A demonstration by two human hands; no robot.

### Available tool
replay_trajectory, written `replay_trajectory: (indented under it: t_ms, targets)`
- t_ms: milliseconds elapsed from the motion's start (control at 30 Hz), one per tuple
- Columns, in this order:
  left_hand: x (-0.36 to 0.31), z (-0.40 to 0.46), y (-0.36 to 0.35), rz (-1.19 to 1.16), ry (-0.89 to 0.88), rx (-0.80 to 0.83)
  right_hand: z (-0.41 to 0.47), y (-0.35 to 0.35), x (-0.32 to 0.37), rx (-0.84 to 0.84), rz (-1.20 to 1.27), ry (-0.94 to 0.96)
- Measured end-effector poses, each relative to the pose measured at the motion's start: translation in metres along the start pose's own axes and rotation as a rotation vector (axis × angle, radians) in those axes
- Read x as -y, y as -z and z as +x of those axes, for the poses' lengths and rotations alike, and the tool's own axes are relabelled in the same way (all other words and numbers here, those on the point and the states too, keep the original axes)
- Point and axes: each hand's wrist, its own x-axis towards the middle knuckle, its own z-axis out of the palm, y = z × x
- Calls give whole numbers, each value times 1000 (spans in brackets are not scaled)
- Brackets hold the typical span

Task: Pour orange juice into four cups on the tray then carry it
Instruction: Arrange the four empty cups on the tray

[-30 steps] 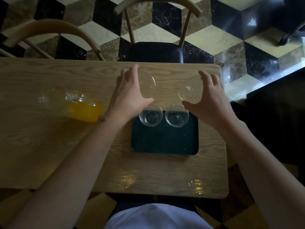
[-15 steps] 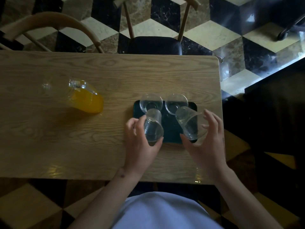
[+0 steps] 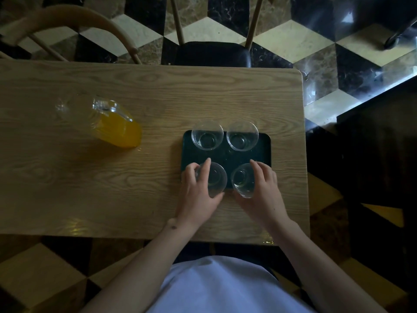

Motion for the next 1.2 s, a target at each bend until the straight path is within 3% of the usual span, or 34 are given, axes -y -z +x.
replay_trajectory:
  t_ms: [533, 1100, 1200]
  targets:
    - [9, 13, -4, 103, 70, 60, 18, -1, 3, 75, -86, 13]
    - [11, 13, 0, 10, 92, 123, 23, 3, 5, 108, -81, -24]
    - [6, 10, 15, -39, 146, 44, 23, 12, 9, 62, -104, -47]
